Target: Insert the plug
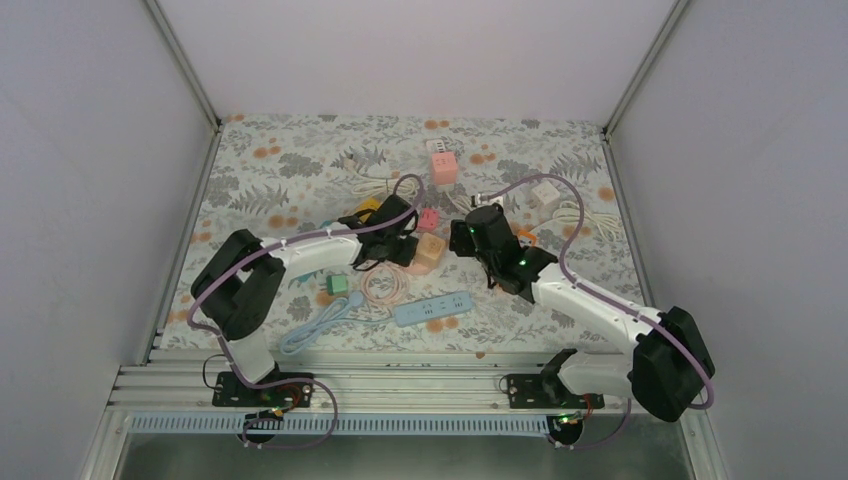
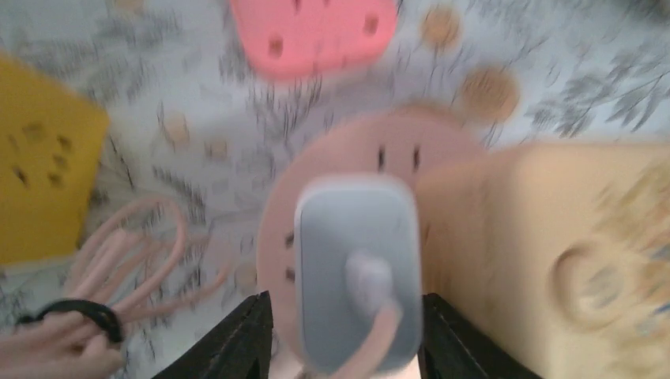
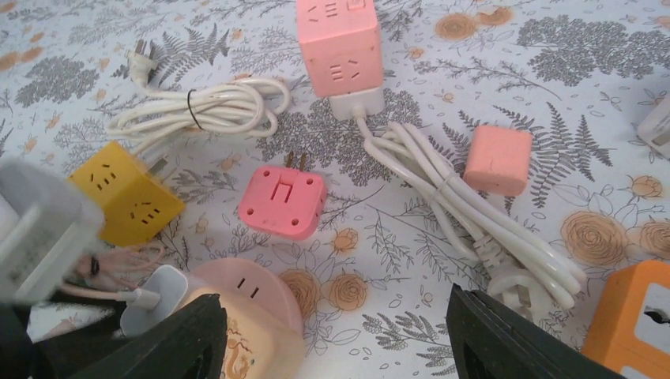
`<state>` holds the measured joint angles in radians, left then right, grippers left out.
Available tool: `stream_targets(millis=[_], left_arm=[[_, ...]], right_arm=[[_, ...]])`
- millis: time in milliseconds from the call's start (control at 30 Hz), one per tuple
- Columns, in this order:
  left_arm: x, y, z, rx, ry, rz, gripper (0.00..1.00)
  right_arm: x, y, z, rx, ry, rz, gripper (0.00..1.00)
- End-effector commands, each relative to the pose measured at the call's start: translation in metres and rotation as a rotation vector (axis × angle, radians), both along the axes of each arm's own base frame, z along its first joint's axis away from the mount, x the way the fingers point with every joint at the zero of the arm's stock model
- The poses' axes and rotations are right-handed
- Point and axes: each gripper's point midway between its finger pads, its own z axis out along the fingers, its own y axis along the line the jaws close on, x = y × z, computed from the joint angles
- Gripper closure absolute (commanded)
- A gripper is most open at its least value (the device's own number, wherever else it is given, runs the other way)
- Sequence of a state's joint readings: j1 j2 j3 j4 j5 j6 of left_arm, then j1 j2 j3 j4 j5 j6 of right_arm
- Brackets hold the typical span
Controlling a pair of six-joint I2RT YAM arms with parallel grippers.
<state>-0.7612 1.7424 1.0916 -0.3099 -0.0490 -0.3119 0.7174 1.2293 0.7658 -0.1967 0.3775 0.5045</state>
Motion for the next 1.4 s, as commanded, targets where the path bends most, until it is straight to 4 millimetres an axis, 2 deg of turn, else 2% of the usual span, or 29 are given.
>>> stream_targets(millis=[0,67,133,200,333,500,567,633,800,900,1000,1067,1200,1367], left_arm=[[-0.033,0.021,-0.023,0.092,0.152,0.001,0.46],[-0.028,0.014,-0.004,0.046,0.133,0.015,0.34],[-0.023,0.010,0.016,-0.001,0.104,0.039,0.28],[-0.021,0.009,0.035,-0.040,0.074,0.053,0.27],[-0.023,0.017,0.057,-0.058,0.032,0.074,0.27],[-0.018,0.031,0.097,-0.103,-0.099,0.110,0.28],[-0.014,0.035,0.119,-0.141,-0.176,0.125,0.28],[-0.010,0.038,0.138,-0.178,-0.247,0.137,0.27],[-0.003,0.045,0.174,-0.258,-0.378,0.151,0.19],[-0.002,0.048,0.182,-0.308,-0.402,0.150,0.12],[-0.001,0.051,0.185,-0.345,-0.410,0.145,0.01],[0.000,0.053,0.186,-0.357,-0.416,0.141,0.00],[0.000,0.061,0.186,-0.353,-0.445,0.135,0.00],[0.000,0.061,0.184,-0.352,-0.443,0.119,0.00]], right_arm=[[0.012,-0.005,0.030,0.055,-0.065,-0.064,0.27],[0.013,-0.005,0.037,0.068,-0.076,-0.067,0.27],[0.014,-0.005,0.042,0.079,-0.084,-0.070,0.27],[0.015,-0.004,0.045,0.086,-0.087,-0.072,0.26],[0.019,-0.001,0.047,0.095,-0.083,-0.067,0.26],[0.036,-0.003,0.051,0.077,-0.067,-0.080,0.25],[0.046,-0.009,0.046,0.054,-0.043,-0.092,0.24],[0.061,-0.025,0.035,0.025,-0.006,-0.128,0.23],[0.093,-0.067,-0.008,0.009,0.121,-0.190,0.22],[0.110,-0.084,-0.031,-0.003,0.180,-0.209,0.22],[0.127,-0.097,-0.052,-0.003,0.224,-0.237,0.23],[0.138,-0.098,-0.064,0.003,0.244,-0.229,0.23],[0.156,-0.087,-0.081,0.007,0.297,-0.191,0.26],[0.160,-0.089,-0.108,-0.015,0.363,-0.212,0.30]])
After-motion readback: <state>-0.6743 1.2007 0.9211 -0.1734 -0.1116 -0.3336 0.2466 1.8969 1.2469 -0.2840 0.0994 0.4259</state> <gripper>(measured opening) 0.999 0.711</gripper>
